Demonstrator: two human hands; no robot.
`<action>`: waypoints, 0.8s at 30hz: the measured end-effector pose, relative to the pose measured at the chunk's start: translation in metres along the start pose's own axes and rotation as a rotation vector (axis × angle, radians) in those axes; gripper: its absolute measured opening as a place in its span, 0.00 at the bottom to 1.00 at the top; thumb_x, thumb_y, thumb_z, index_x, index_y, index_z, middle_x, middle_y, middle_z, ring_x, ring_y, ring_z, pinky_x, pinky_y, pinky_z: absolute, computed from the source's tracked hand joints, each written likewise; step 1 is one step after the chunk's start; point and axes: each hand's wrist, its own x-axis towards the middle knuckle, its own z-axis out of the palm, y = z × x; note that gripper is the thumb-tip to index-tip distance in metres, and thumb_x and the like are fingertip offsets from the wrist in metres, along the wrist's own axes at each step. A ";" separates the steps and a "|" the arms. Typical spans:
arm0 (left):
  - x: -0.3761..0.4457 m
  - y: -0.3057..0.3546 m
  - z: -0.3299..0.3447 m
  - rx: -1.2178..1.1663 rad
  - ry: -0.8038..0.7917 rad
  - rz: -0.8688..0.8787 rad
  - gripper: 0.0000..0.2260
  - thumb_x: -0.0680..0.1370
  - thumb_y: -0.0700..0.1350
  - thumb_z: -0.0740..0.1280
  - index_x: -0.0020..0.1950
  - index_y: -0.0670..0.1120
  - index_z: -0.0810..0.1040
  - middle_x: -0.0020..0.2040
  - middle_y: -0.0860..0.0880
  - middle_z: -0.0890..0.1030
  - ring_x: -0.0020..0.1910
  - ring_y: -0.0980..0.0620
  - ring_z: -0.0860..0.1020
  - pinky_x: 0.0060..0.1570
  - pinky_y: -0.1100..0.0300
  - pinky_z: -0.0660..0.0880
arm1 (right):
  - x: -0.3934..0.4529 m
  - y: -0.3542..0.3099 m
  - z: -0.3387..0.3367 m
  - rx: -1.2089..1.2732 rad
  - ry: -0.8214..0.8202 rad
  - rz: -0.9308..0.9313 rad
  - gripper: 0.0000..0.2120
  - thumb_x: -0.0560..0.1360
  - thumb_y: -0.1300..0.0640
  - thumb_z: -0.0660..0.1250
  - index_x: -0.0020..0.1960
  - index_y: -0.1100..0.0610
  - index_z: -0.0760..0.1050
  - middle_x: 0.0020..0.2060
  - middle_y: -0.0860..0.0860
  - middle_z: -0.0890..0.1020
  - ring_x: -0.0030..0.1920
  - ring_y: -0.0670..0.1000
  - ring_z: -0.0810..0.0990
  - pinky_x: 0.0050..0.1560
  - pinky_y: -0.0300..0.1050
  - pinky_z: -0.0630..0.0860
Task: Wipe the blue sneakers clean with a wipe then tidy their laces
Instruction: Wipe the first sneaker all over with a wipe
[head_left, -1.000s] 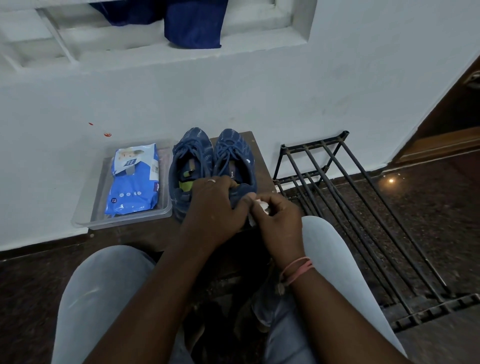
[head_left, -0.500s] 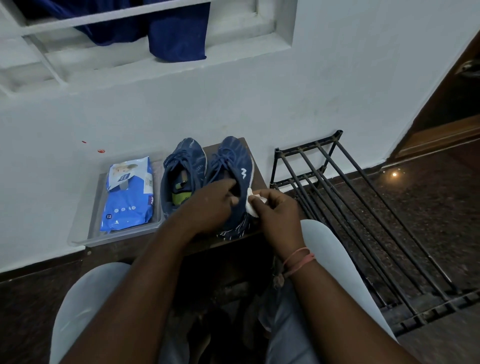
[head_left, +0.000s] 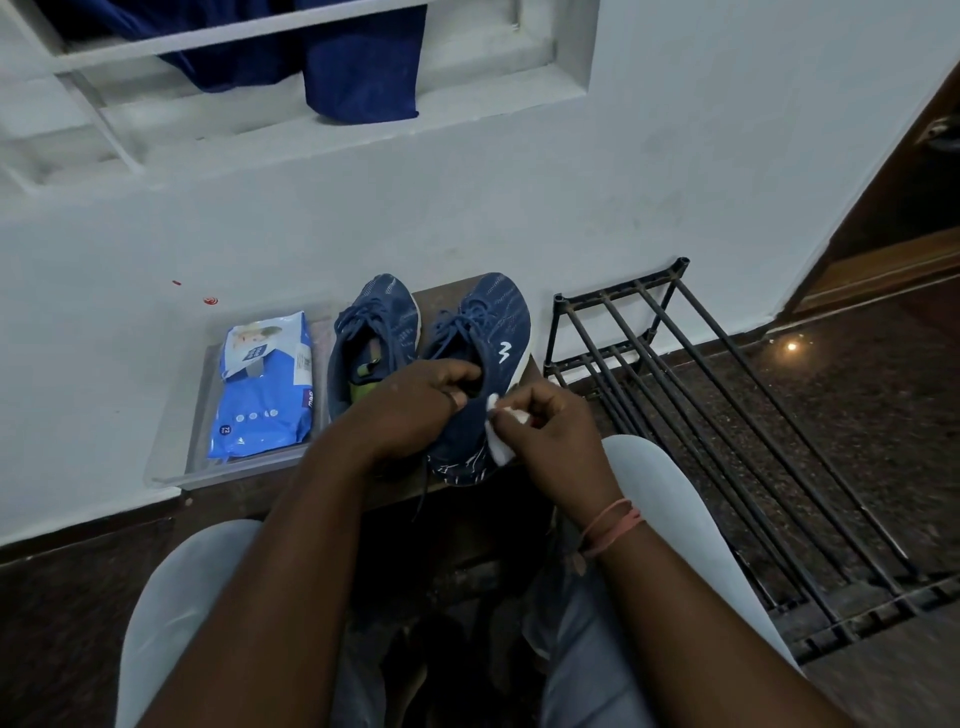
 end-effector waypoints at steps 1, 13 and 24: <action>0.000 0.000 0.000 0.000 -0.001 0.002 0.16 0.84 0.39 0.62 0.70 0.51 0.78 0.58 0.55 0.80 0.58 0.57 0.78 0.58 0.59 0.73 | -0.003 -0.001 0.000 -0.008 -0.055 -0.002 0.05 0.73 0.63 0.75 0.40 0.62 0.81 0.36 0.54 0.84 0.37 0.49 0.82 0.40 0.43 0.78; 0.004 -0.007 0.002 0.042 -0.014 -0.008 0.17 0.84 0.42 0.62 0.73 0.52 0.76 0.65 0.50 0.81 0.60 0.53 0.79 0.65 0.49 0.75 | 0.004 -0.004 0.005 -0.065 0.137 -0.072 0.06 0.76 0.56 0.73 0.41 0.53 0.80 0.38 0.45 0.82 0.40 0.44 0.82 0.43 0.46 0.81; 0.002 -0.010 0.004 0.034 0.001 0.018 0.15 0.84 0.40 0.61 0.62 0.55 0.82 0.50 0.50 0.86 0.47 0.51 0.82 0.52 0.49 0.78 | 0.017 -0.005 0.001 -0.046 0.128 -0.134 0.04 0.77 0.61 0.73 0.50 0.54 0.85 0.45 0.46 0.86 0.48 0.44 0.84 0.50 0.43 0.81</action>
